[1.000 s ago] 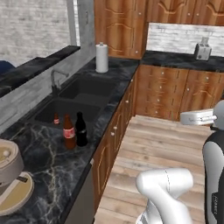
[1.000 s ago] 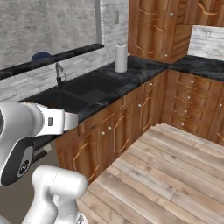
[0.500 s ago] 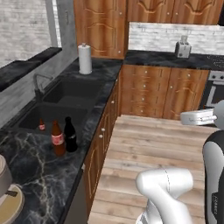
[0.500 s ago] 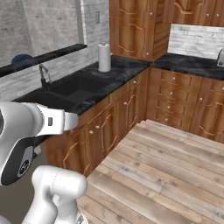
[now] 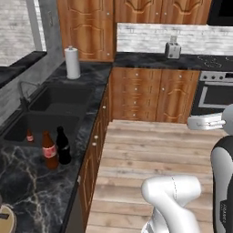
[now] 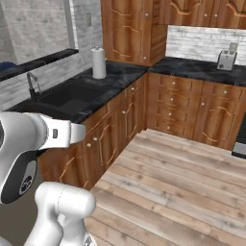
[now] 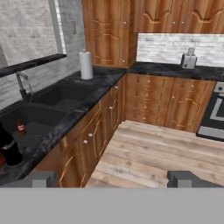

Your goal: Place the large bottle from the dining counter next to the other large bottle outside the sink, and place the small bottle from the dining counter next to the other small bottle inside the sink.

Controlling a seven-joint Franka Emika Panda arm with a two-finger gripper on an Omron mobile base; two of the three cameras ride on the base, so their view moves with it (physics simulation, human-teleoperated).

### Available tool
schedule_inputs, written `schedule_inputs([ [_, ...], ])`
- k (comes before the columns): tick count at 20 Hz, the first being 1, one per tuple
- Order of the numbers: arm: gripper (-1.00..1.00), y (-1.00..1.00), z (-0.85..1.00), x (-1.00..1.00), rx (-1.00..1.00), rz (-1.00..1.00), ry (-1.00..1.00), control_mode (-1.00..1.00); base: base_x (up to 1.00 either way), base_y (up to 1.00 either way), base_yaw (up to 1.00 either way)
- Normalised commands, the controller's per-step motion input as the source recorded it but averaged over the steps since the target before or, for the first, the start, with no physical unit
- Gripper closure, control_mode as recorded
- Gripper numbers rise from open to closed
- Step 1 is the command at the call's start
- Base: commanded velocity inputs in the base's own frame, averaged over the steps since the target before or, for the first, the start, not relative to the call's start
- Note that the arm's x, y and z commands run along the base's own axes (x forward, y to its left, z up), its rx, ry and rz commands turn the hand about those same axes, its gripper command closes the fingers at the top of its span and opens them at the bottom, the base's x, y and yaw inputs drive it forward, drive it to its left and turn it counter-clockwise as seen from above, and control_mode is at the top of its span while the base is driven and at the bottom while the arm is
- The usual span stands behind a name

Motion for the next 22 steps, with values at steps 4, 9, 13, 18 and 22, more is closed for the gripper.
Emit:
schedule_inputs([
  [4, -1.0, 0.0, 0.0, 0.0, 0.0, 0.0, 0.0, 1.0, -0.05, 0.0, -0.23],
  [9, -1.0, 0.0, 0.0, 0.0, 0.0, 0.0, 0.0, 1.0, -0.06, 0.0, -0.23],
  [13, -1.0, 0.0, 0.0, 0.0, 0.0, 0.0, 0.0, 1.0, -0.02, 0.0, -0.23],
  [18, -1.0, 0.0, 0.0, 0.0, 0.0, 0.0, 0.0, 1.0, -0.02, 0.0, -0.24],
  [22, -1.0, 0.0, 0.0, 0.0, 0.0, 0.0, 0.0, 1.0, -0.1, 0.0, -0.23],
])
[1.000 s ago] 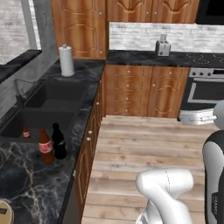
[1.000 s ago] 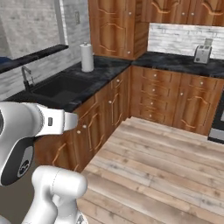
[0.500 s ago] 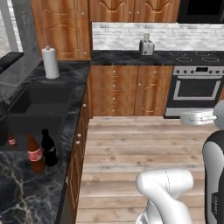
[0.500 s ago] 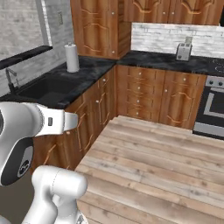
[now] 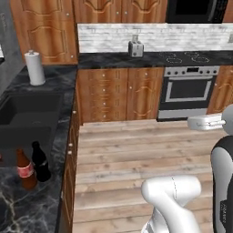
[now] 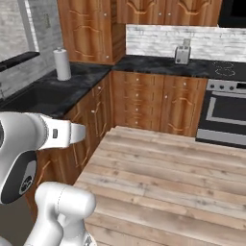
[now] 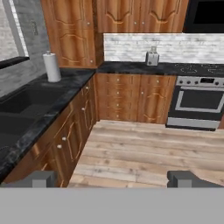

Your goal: Place the large bottle from the dining counter next to the other large bottle outside the sink, and place the small bottle from the dining counter next to the other small bottle inside the sink.

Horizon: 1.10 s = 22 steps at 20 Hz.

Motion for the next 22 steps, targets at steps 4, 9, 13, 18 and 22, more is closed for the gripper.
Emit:
schedule_inputs([
  [4, -1.0, 0.0, 0.0, 0.0, 0.0, 0.0, 0.0, 1.0, -0.09, 0.0, -0.23],
  [9, -1.0, 0.0, 0.0, 0.0, 0.0, 0.0, 0.0, 1.0, 0.0, 0.01, -0.25],
  [13, -1.0, 0.0, 0.0, 0.0, 0.0, 0.0, 0.0, 1.0, -0.38, 0.05, -0.21],
  [18, -1.0, 0.0, 0.0, 0.0, 0.0, 0.0, 0.0, 1.0, -0.86, 0.03, -0.13],
  [22, -1.0, 0.0, 0.0, 0.0, 0.0, 0.0, 0.0, 1.0, -1.0, -0.14, -0.02],
])
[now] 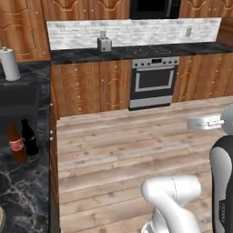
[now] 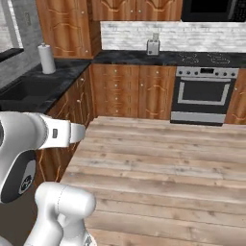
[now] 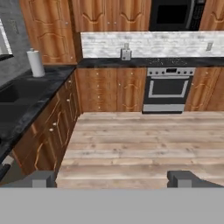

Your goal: Place the large bottle from the dining counter next to the other large bottle outside the sink, and place the small bottle from the dining counter next to the other small bottle inside the sink.

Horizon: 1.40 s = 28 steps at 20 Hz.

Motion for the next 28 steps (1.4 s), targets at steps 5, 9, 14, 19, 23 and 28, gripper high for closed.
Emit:
schedule_inputs([
  [5, -1.0, 0.0, 0.0, 0.0, 0.0, 0.0, 0.0, 1.0, -1.0, -0.14, -0.01],
  [9, -1.0, 0.0, 0.0, 0.0, 0.0, 0.0, 0.0, 1.0, -1.0, -0.13, -0.01],
  [14, -1.0, 0.0, 0.0, 0.0, 0.0, 0.0, 0.0, 1.0, -1.0, -0.07, -0.01],
  [19, -1.0, 0.0, 0.0, 0.0, 0.0, 0.0, 0.0, 1.0, -1.0, 0.23, 0.0],
  [23, -1.0, 0.0, 0.0, 0.0, 0.0, 0.0, 0.0, 1.0, -0.99, 0.88, 0.0],
  [28, -1.0, 0.0, 0.0, 0.0, 0.0, 0.0, 0.0, 1.0, -0.76, 1.0, 0.0],
])
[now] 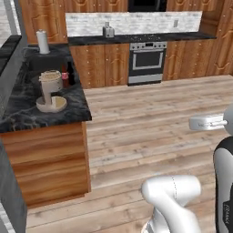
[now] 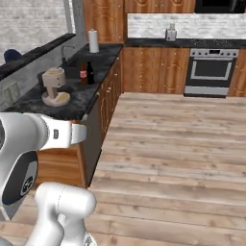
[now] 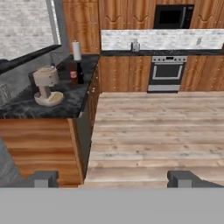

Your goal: Place the large bottle from the dining counter next to the other large bottle outside the sink, and place the small bottle from the dining counter next to the other small bottle inside the sink.

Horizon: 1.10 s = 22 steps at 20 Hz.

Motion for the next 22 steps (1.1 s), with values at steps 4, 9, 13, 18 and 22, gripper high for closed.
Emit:
schedule_inputs([
  [4, -1.0, 0.0, 0.0, 0.0, 0.0, 0.0, 0.0, 1.0, -0.25, 1.0, 0.0],
  [9, -1.0, 0.0, 0.0, 0.0, 0.0, 0.0, 0.0, 1.0, -0.25, 1.0, 0.0],
  [13, -1.0, 0.0, 0.0, 0.0, 0.0, 0.0, 0.0, 1.0, -0.31, 1.0, 0.0],
  [18, -1.0, 0.0, 0.0, 0.0, 0.0, 0.0, 0.0, 1.0, -0.35, 1.0, 0.0],
  [22, -1.0, 0.0, 0.0, 0.0, 0.0, 0.0, 0.0, 1.0, -0.42, 1.0, 0.0],
])
